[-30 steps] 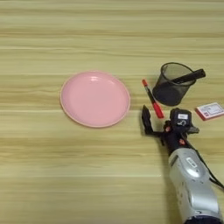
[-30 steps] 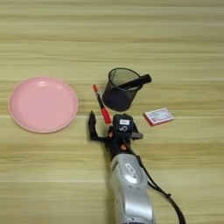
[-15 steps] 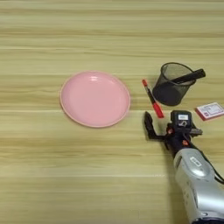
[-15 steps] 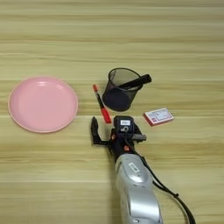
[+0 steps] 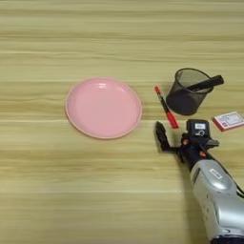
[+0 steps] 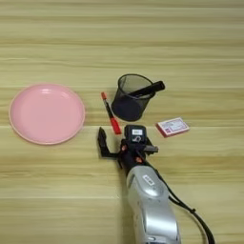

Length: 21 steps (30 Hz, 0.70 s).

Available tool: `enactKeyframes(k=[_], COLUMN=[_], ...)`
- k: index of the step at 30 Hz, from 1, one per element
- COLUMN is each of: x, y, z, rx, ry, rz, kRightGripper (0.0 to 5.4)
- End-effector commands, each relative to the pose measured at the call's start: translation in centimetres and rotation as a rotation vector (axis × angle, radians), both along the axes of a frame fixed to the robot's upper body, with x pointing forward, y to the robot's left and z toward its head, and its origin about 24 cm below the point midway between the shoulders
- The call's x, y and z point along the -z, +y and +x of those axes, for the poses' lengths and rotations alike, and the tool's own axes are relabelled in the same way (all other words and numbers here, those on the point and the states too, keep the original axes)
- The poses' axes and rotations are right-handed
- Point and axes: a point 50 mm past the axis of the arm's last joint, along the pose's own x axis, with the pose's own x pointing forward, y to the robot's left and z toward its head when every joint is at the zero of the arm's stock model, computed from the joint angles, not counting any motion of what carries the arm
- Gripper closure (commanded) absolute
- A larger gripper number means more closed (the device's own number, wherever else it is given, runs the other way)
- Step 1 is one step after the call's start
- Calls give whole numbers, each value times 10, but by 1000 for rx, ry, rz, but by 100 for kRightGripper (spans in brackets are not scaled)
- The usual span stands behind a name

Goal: Move the objects on the table

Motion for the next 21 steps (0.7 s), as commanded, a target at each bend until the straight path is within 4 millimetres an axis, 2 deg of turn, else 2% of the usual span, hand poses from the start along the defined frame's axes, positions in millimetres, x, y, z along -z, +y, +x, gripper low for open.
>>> enactKeyframes(k=[1, 21], x=[-6, 5], y=[-2, -8], z=[7, 10], rx=[-5, 12], ry=[-21, 16], rz=[0, 16], kRightGripper=[6, 6])
